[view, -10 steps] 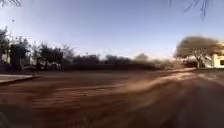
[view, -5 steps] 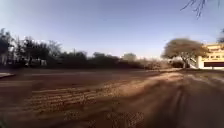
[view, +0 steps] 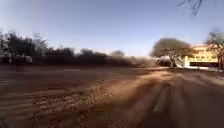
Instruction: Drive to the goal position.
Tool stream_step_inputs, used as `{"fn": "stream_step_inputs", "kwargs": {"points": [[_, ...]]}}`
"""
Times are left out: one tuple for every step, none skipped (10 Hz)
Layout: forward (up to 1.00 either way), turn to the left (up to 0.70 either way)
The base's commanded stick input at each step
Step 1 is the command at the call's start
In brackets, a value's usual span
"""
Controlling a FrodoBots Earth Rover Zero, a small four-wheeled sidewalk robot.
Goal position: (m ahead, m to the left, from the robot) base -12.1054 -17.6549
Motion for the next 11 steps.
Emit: {"fn": "stream_step_inputs", "kwargs": {"points": [[0.00,-0.45],[0.00,-0.45],[0.00,-0.45],[0.00,-0.45],[0.00,-0.45],[0.00,-0.45],[0.00,-0.45],[0.00,-0.45],[0.00,-0.45],[0.00,-0.45],[0.00,-0.45]]}}
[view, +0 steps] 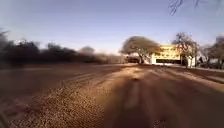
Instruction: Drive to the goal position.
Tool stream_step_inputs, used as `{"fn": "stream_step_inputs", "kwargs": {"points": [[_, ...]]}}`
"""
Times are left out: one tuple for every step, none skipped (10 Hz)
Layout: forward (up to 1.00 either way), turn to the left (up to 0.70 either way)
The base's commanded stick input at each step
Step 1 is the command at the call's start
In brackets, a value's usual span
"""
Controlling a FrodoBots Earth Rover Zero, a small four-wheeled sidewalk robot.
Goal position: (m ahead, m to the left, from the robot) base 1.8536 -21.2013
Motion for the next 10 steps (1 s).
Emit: {"fn": "stream_step_inputs", "kwargs": {"points": [[0.00,-0.45],[0.00,-0.45],[0.00,-0.45],[0.00,-0.45],[0.00,-0.45],[0.00,-0.45],[0.00,-0.45],[0.00,-0.45],[0.00,-0.45],[0.00,-0.45]]}}
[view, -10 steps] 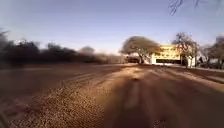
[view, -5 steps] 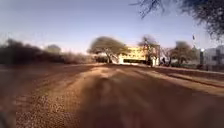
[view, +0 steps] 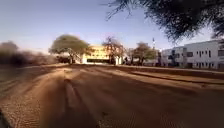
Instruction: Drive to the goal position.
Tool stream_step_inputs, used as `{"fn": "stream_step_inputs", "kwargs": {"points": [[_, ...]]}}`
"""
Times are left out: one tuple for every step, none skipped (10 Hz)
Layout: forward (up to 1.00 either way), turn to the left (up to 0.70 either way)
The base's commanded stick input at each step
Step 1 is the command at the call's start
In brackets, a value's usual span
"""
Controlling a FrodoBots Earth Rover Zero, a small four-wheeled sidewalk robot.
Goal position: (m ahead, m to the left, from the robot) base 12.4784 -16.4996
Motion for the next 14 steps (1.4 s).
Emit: {"fn": "stream_step_inputs", "kwargs": {"points": [[0.00,-0.45],[0.00,-0.45],[0.36,-0.39],[0.80,-0.31],[1.00,-0.27],[1.00,-0.27],[1.00,-0.27],[1.00,-0.27],[1.00,-0.27],[1.00,-0.27],[1.00,-0.27],[1.00,-0.27],[1.00,-0.27],[1.00,-0.27]]}}
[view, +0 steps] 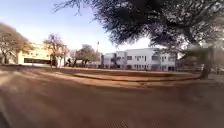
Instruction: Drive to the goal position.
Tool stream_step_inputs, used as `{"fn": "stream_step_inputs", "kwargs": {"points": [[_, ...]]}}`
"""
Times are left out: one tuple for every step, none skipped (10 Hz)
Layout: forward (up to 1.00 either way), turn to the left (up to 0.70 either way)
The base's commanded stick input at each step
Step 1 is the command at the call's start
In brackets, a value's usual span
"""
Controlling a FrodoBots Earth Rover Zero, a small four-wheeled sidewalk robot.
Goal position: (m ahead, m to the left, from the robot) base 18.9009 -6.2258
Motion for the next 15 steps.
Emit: {"fn": "stream_step_inputs", "kwargs": {"points": [[1.00,-0.27],[1.00,-0.27],[1.00,0.00],[1.00,0.00],[1.00,0.00],[1.00,0.12],[1.00,0.24],[1.00,0.18],[1.00,0.06],[1.00,0.00],[1.00,0.00],[1.00,0.00],[1.00,0.00],[1.00,0.00],[1.00,0.00]]}}
